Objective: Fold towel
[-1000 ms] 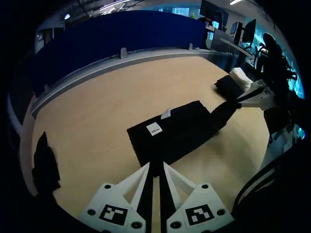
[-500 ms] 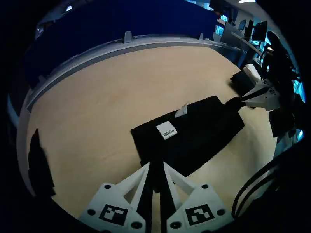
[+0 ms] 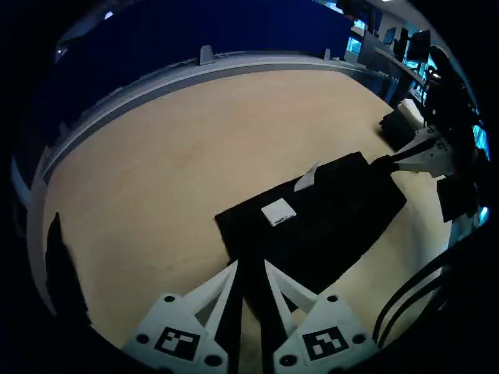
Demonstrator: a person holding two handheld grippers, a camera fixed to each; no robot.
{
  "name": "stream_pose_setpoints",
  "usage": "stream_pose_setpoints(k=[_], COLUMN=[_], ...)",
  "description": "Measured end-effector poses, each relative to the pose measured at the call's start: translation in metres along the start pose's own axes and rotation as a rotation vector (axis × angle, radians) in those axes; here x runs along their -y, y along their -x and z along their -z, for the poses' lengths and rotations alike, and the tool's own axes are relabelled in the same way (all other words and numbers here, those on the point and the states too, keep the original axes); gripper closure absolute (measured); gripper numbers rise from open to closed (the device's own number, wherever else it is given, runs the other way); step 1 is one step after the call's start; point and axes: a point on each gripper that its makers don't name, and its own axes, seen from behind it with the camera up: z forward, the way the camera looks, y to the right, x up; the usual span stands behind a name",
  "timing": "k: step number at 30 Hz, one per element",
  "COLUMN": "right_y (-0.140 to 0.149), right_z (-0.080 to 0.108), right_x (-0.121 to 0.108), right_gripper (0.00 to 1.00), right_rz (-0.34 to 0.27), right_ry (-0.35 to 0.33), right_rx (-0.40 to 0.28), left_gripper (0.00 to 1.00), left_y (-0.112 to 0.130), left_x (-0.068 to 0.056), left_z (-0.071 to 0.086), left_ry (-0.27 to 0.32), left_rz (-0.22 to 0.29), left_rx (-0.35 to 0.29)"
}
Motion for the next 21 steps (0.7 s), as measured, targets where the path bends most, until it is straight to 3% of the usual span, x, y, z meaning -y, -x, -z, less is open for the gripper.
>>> stream_pose_setpoints(k=[5,11,19,21], right_y=[-0.003,-0.006,-0.010,-0.011], right_z=[-0.007,-0.011,-0.011,-0.010], right_x=[-0.005,-0.018,-0.031,-0.032], right_gripper=[0.76,0.68,0.47,0.38], right_rz=[-0.008,0.026,0.077,0.082], right_ry=[0.021,0.084,0.151,0.155], right_rx=[-0.010,-0.025,-0.048,-0.056], left_gripper=[0.76,0.66,0.43,0.37], left_y=[-0.006,-0.012,-0.020,-0.022], left_x=[0.009,0.015,0.029,0.033], left_z=[-0.007,-0.012,-0.014,-0.015], left_ry=[-0.047,-0.071,-0.118,-0.129], left_rz=[-0.023,-0.014,0.002,0.005], left_rx=[-0.007,-0.017,-0.036,-0.040])
